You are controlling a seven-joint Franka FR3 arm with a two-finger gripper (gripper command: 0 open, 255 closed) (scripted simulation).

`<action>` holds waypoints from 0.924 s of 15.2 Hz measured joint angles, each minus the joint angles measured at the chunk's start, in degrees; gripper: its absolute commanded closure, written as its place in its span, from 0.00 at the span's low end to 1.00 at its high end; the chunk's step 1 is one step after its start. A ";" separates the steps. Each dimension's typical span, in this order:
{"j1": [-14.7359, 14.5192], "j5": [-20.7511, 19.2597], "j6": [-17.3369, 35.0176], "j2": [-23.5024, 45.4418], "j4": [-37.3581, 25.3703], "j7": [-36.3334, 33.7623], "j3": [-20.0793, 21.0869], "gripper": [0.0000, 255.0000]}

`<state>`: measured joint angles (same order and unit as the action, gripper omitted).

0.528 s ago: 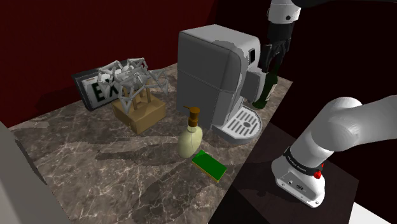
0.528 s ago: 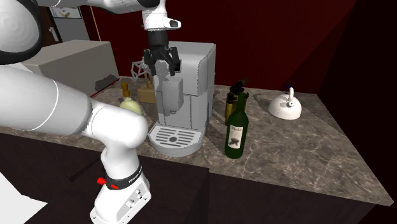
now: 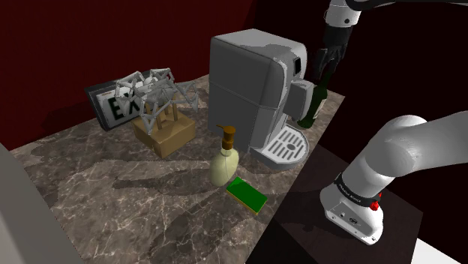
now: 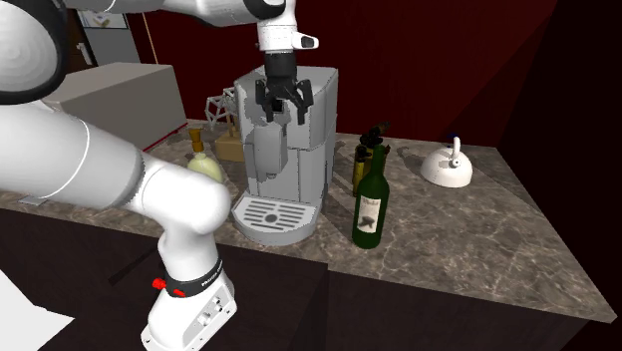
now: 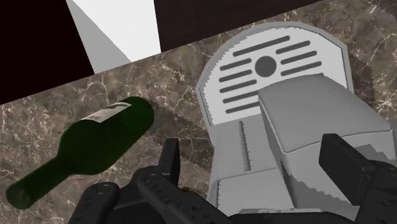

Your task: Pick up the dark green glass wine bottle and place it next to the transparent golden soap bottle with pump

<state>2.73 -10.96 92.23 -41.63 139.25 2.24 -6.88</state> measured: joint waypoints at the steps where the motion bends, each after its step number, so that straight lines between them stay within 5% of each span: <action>1: 0.47 -0.53 1.27 0.24 0.37 1.11 -1.38 0.00; 7: 2.83 -2.77 8.20 5.95 -2.39 8.97 -10.51 0.00; 14: 3.29 -0.81 15.29 16.05 -9.28 19.08 -21.30 0.00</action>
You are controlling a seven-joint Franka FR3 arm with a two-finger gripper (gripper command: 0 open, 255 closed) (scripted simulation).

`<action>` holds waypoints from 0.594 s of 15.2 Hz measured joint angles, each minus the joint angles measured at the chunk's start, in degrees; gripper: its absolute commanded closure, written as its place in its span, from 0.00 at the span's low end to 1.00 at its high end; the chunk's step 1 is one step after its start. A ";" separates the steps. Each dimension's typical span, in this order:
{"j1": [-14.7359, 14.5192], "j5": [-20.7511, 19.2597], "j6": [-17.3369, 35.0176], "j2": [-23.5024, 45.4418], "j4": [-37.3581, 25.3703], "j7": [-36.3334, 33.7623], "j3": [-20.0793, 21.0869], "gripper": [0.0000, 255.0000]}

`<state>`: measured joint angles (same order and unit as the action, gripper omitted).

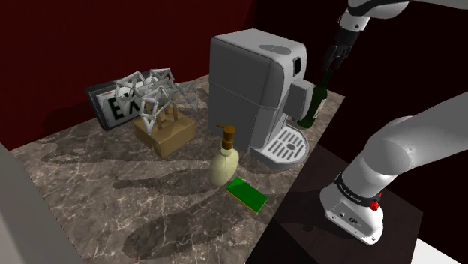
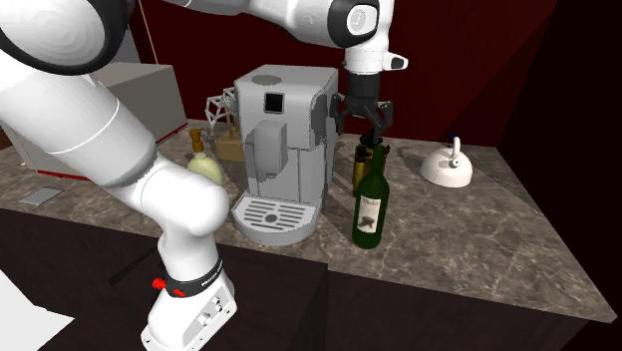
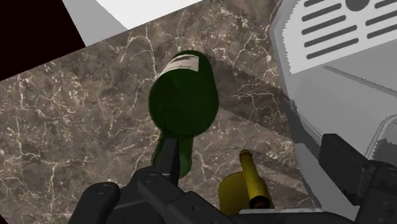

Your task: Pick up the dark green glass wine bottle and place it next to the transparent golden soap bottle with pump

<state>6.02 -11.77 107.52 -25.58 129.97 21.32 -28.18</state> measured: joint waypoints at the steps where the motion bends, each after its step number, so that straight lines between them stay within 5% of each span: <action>1: -0.09 0.73 0.71 1.40 -1.06 1.45 -1.39 0.00; 9: -0.65 4.84 6.72 8.64 -3.12 8.11 -7.58 0.00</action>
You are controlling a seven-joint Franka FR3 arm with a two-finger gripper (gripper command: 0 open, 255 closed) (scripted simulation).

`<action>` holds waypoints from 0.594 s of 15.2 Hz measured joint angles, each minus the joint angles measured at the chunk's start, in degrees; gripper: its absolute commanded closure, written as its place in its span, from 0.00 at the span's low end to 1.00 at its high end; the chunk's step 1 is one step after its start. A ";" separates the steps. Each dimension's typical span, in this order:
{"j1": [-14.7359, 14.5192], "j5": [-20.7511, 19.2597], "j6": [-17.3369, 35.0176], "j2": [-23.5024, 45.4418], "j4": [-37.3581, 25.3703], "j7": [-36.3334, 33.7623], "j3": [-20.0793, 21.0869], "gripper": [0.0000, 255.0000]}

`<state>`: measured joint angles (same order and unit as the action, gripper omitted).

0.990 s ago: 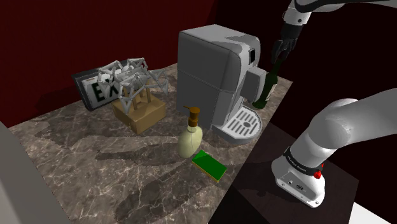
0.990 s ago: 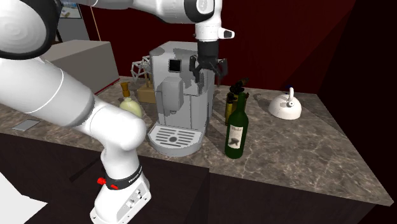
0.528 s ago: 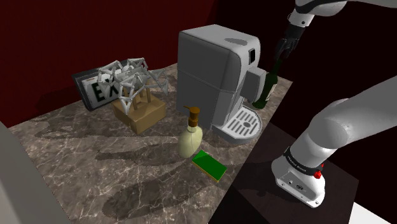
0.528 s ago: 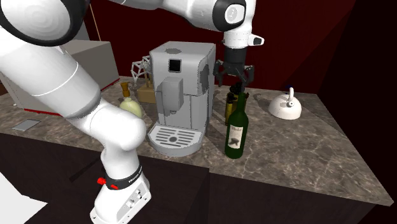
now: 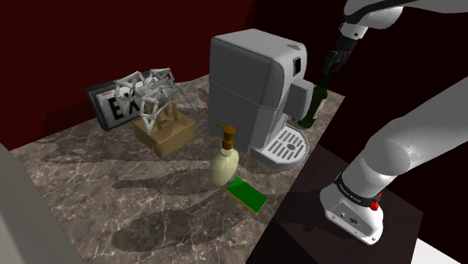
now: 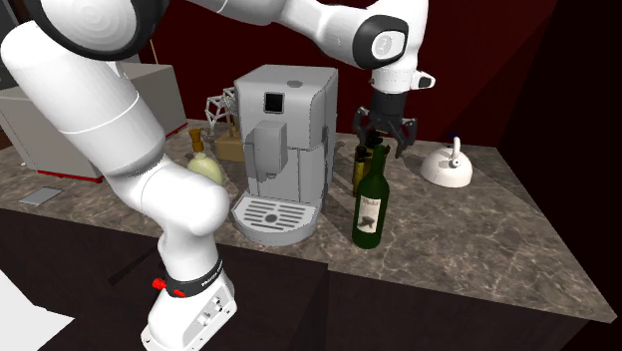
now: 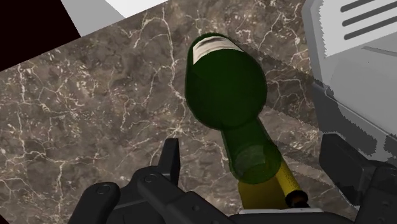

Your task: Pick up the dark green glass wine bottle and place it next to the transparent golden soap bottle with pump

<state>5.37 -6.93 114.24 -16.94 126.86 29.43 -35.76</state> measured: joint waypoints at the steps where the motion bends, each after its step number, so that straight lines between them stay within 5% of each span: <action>1: -0.04 0.09 0.80 0.26 0.58 0.06 -0.12 0.00; 9: -0.10 0.34 2.77 0.93 1.91 0.36 -0.50 0.00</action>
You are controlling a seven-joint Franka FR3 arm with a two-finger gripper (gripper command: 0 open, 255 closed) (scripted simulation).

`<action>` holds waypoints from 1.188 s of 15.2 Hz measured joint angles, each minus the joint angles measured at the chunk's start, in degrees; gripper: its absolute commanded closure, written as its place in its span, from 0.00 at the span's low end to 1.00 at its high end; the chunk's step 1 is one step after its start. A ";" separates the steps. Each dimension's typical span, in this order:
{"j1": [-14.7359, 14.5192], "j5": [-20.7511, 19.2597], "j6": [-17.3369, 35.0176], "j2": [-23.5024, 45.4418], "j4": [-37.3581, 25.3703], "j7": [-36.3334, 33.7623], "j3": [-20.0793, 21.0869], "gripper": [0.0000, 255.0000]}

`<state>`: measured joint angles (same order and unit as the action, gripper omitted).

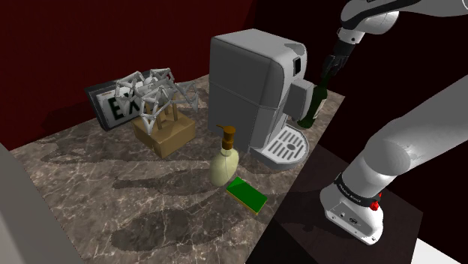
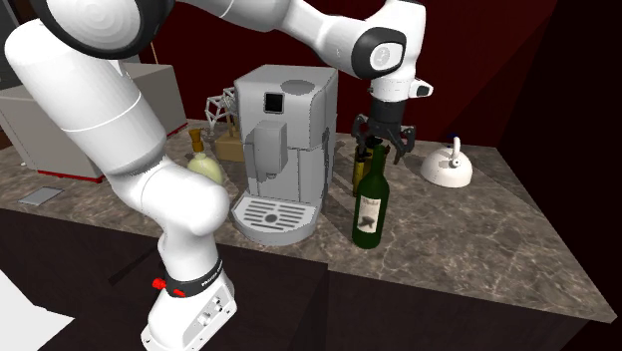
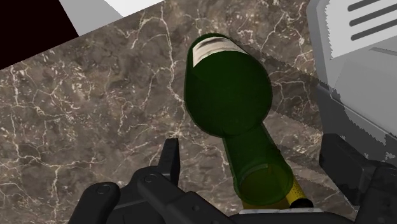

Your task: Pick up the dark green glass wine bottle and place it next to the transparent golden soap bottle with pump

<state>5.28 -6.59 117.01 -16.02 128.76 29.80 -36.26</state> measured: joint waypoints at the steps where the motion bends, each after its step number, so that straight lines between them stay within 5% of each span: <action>1: 0.00 0.00 0.00 0.00 0.00 0.00 0.00 1.00; 11: 0.00 0.00 0.01 -0.01 -0.01 0.01 0.00 1.00; 18: 0.03 -0.36 -4.61 -1.25 -3.49 -0.57 0.81 1.00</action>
<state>5.30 -6.95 112.40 -17.27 125.27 29.22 -35.45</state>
